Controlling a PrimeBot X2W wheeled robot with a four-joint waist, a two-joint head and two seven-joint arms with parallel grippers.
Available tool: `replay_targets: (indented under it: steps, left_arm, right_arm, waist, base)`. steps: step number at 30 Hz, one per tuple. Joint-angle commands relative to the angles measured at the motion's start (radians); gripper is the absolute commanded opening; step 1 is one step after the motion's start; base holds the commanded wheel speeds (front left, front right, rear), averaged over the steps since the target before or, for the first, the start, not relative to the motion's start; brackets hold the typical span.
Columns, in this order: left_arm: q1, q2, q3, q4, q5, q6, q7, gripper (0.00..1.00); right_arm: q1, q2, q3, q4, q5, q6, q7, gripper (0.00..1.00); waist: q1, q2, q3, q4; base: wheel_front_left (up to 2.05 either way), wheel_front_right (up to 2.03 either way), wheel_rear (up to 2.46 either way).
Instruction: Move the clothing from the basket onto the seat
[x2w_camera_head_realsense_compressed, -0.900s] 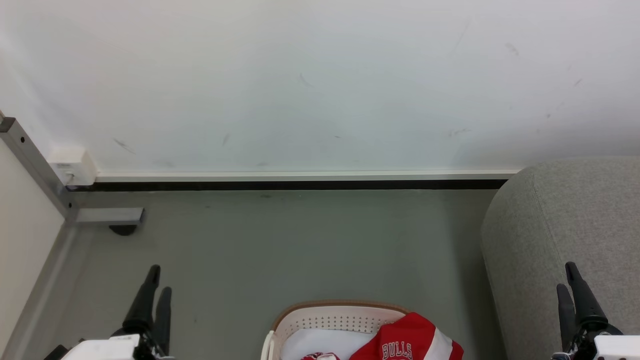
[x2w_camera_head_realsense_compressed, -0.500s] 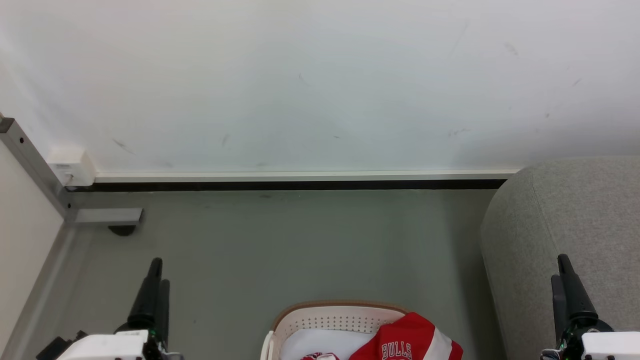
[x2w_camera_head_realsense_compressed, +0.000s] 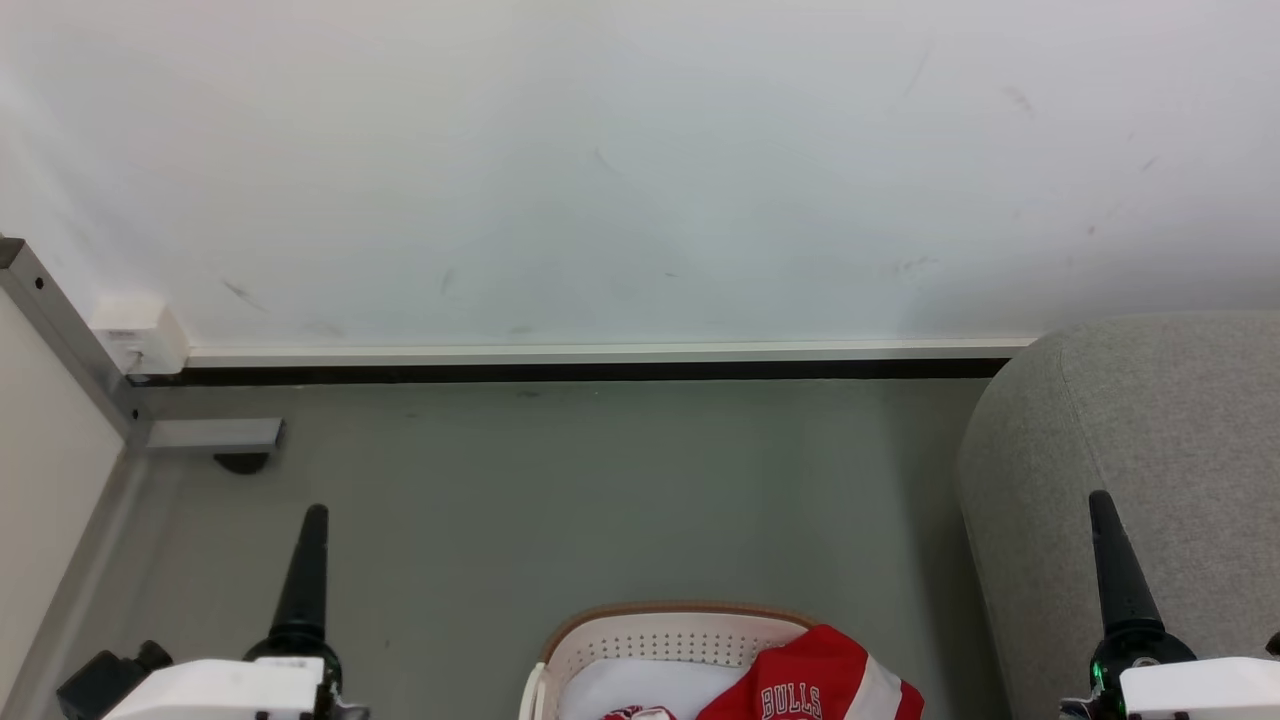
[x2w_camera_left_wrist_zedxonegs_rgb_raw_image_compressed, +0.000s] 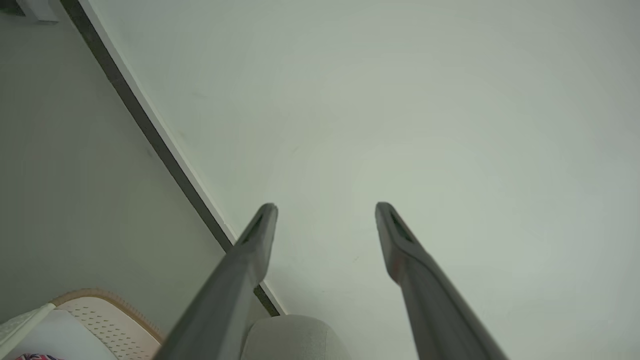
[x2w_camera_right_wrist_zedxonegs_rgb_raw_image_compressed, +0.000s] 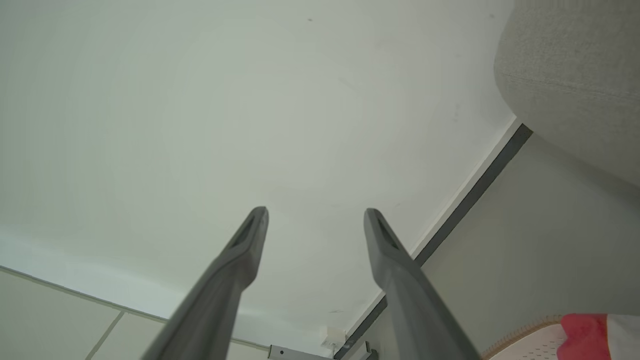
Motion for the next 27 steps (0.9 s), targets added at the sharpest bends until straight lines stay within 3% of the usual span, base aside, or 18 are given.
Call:
replay_targets:
  steps: [1,18,27]
  left_arm:
    - [-0.018,0.009,0.002,-0.016,0.046,-0.006,-0.01,1.0]
    - [0.001,0.015,-0.011,-0.012,0.44,-0.021,-0.069,1.0]
    - [-0.001,0.016,-0.034,-0.014,0.632,-0.019,-0.098,1.0]
  right_arm:
    - [-0.027,-0.001,-0.015,-0.014,-0.05,-0.001,-0.008,1.0]
    - [-0.024,0.048,-0.063,0.039,-0.542,-0.001,-0.011,1.0]
    - [-0.03,0.072,-0.091,0.084,-0.735,-0.001,-0.014,1.0]
  waist:
    - [0.0,-0.0001,0.0,0.0]
    - [0.0,-0.0001,-0.005,-0.009]
    - [0.0,-0.0001,-0.002,-0.009]
  base:
    - [0.0,0.0,0.0]
    - [0.0,0.0,0.0]
    - [0.0,0.0,0.0]
